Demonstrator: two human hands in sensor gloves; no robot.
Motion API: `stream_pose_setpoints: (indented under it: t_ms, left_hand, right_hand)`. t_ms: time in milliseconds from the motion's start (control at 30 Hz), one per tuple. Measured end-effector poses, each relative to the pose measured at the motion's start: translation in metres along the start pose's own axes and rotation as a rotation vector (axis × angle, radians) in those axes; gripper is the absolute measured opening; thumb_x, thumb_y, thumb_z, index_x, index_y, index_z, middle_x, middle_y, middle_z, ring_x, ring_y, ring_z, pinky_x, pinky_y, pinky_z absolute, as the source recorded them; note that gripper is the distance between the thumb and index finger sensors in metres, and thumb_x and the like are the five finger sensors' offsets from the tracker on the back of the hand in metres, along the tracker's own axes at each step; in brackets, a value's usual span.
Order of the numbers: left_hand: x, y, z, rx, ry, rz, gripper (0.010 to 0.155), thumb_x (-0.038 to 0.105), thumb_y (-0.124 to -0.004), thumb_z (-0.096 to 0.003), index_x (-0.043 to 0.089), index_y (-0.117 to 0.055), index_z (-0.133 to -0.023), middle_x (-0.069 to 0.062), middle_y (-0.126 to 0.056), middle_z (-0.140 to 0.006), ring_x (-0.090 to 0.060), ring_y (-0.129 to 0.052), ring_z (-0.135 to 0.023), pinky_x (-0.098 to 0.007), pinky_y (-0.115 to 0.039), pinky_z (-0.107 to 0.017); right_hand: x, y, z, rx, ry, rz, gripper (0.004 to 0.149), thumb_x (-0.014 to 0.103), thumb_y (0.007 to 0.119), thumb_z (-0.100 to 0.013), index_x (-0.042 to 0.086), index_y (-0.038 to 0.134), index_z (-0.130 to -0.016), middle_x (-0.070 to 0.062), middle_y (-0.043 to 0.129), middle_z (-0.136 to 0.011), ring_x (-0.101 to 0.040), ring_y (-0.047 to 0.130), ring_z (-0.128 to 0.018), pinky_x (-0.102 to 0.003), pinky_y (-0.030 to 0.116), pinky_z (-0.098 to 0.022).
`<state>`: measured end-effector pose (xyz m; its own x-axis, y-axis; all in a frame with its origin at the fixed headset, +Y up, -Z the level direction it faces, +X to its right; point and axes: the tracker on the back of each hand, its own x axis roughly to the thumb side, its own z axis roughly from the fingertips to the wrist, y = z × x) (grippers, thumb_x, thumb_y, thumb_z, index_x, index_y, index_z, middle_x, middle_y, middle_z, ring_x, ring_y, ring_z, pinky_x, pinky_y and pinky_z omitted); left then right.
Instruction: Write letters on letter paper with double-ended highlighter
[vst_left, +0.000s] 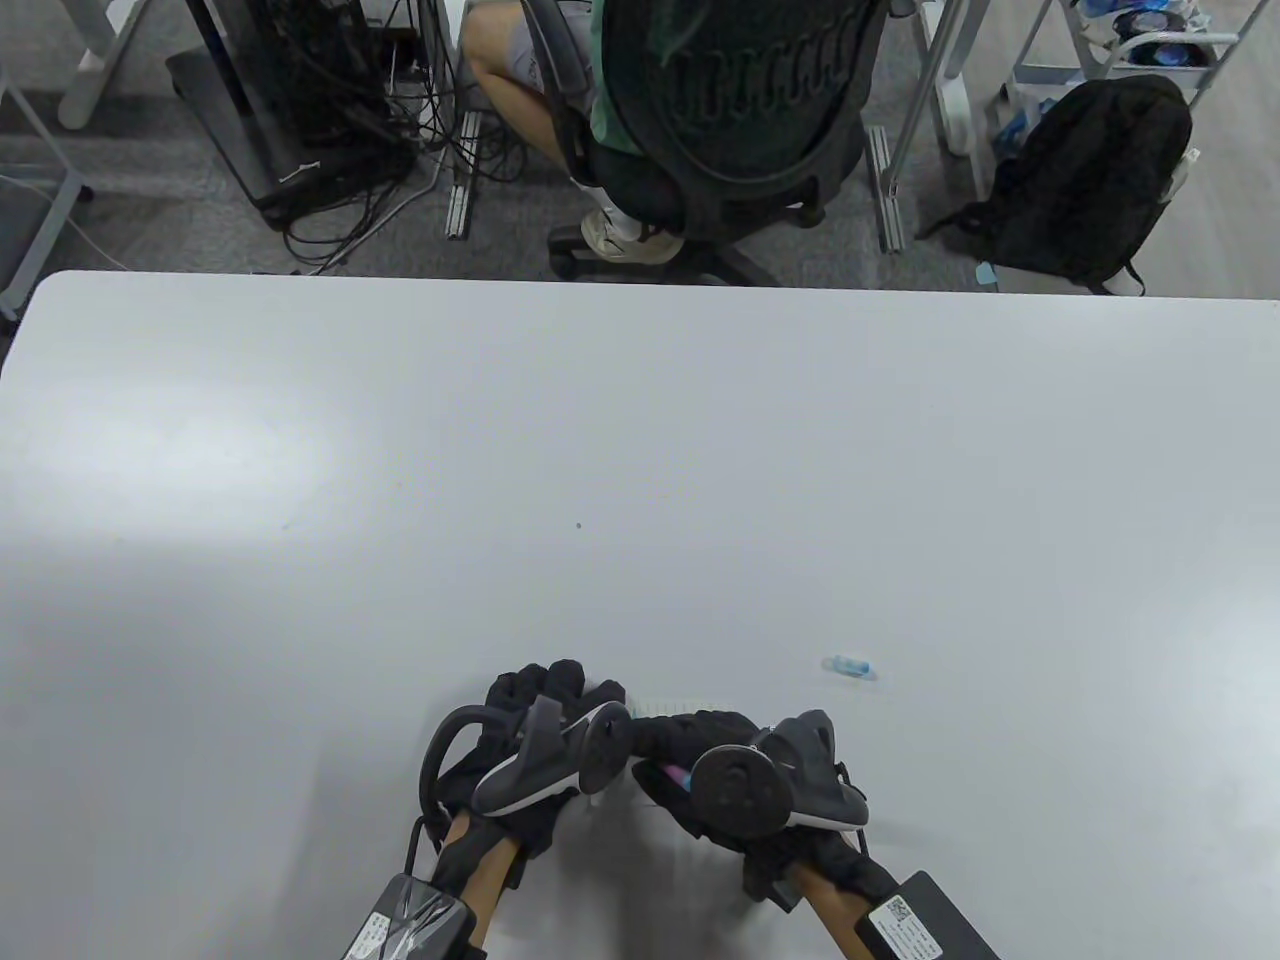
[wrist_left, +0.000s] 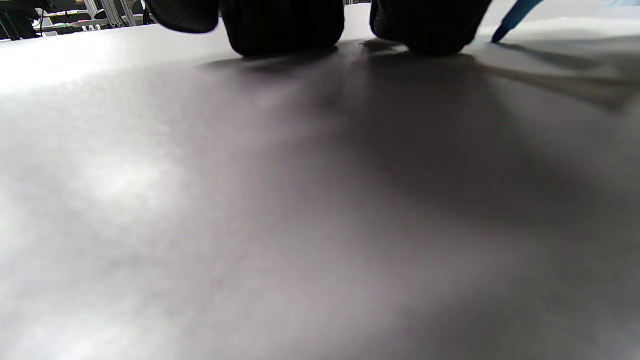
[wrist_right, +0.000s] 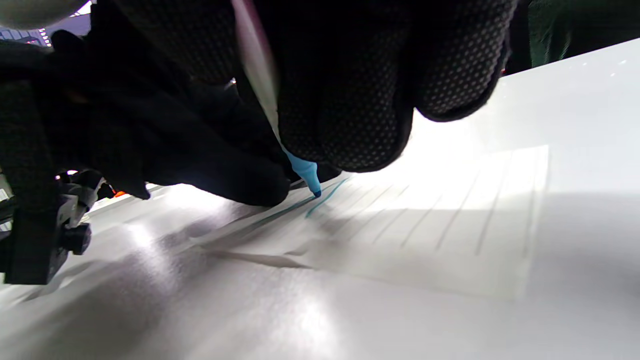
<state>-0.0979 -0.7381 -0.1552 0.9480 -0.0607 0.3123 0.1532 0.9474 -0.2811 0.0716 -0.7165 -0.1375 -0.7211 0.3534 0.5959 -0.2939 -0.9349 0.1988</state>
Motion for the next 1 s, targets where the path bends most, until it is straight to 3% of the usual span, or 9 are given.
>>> stream_pose_setpoints:
  t_ms: [233,567,667,800,1000]
  left_hand:
    - [0.000,0.000,0.000,-0.004,-0.001,-0.004,0.052,0.046,-0.068,-0.0584,0.041,-0.053,-0.107,-0.007,-0.054,-0.116,-0.031,-0.062,-0.103,-0.059,-0.056,-0.081]
    - [0.001,0.000,-0.001,-0.017,-0.013,-0.014,0.053,0.045,-0.067,-0.0589,0.040,-0.050,-0.109,-0.008,-0.051,-0.117,-0.032,-0.060,-0.104,-0.058,-0.056,-0.081]
    - [0.003,-0.001,0.000,-0.016,-0.038,-0.016,0.056,0.043,-0.066,-0.0600,0.045,-0.043,-0.110,-0.008,-0.048,-0.118,-0.031,-0.057,-0.105,-0.058,-0.054,-0.082]
    - [0.004,-0.001,-0.001,-0.022,-0.044,-0.010,0.053,0.040,-0.066,-0.0604,0.047,-0.048,-0.109,-0.008,-0.047,-0.118,-0.032,-0.056,-0.106,-0.058,-0.054,-0.082]
    - [0.004,-0.001,-0.001,-0.024,-0.037,0.004,0.052,0.040,-0.067,-0.0604,0.048,-0.049,-0.108,-0.008,-0.047,-0.118,-0.032,-0.056,-0.106,-0.058,-0.054,-0.082]
  right_hand:
    - [-0.010,-0.006,0.004,-0.088,0.049,0.021,0.049,0.042,0.067,-0.055,0.012,0.076,-0.093,-0.020,0.096,-0.076,-0.034,0.100,-0.061,-0.058,0.079,-0.056]
    - [-0.014,-0.001,0.004,-0.076,0.072,0.071,0.048,0.041,0.067,-0.055,0.014,0.075,-0.094,-0.020,0.094,-0.079,-0.035,0.099,-0.063,-0.058,0.078,-0.057]
    - [-0.014,-0.001,0.004,-0.077,0.068,0.072,0.048,0.041,0.067,-0.055,0.014,0.075,-0.094,-0.020,0.094,-0.079,-0.035,0.099,-0.063,-0.058,0.078,-0.057]
    - [-0.013,-0.001,0.004,-0.071,0.064,0.077,0.048,0.041,0.067,-0.055,0.014,0.075,-0.094,-0.021,0.094,-0.079,-0.035,0.098,-0.063,-0.059,0.077,-0.057]
    - [-0.015,-0.006,0.007,-0.032,0.048,-0.025,0.048,0.041,0.067,-0.055,0.011,0.077,-0.092,-0.021,0.096,-0.075,-0.035,0.100,-0.059,-0.059,0.079,-0.055]
